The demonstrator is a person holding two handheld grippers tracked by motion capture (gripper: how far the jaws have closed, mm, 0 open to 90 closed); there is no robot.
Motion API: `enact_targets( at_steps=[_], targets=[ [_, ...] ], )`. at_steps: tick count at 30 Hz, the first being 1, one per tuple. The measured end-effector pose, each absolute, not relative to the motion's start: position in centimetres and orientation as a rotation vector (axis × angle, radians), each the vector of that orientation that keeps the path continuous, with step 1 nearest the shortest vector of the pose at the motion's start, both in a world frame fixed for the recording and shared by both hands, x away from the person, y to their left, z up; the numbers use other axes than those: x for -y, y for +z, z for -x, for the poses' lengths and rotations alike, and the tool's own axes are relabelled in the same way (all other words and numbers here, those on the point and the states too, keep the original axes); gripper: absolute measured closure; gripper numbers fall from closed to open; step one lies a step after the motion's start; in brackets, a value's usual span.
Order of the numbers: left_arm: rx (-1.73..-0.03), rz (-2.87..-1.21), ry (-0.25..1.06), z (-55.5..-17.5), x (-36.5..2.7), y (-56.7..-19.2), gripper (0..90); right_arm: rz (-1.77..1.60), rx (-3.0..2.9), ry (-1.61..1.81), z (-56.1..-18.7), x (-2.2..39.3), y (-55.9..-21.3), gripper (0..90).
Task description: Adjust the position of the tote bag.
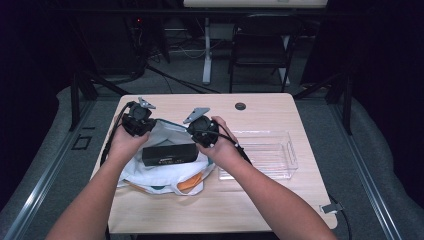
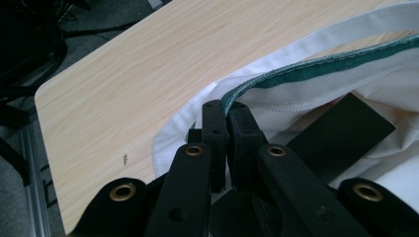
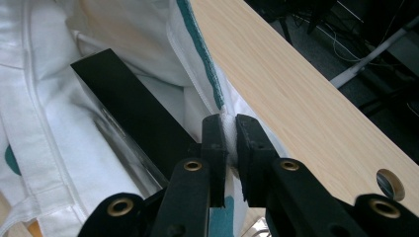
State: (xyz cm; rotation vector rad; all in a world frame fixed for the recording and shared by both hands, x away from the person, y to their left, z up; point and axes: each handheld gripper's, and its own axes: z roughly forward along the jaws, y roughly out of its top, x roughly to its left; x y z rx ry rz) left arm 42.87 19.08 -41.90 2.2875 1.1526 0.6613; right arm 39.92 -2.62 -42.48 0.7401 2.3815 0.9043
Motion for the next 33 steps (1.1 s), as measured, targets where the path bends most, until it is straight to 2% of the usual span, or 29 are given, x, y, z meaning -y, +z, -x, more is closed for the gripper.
enact_targets(
  at_steps=[26,33],
  targets=[
    [-1.2,-2.302,0.644,-45.0,-17.9,-43.6,87.6,-0.82,-2.382,0.851,-42.1,2.9,-43.7,83.0],
    [-1.212,-2.294,0.629,-45.4,-18.0,-43.7,87.6,-0.822,-2.42,0.874,-42.2,2.9,-43.8,80.6]
  ],
)
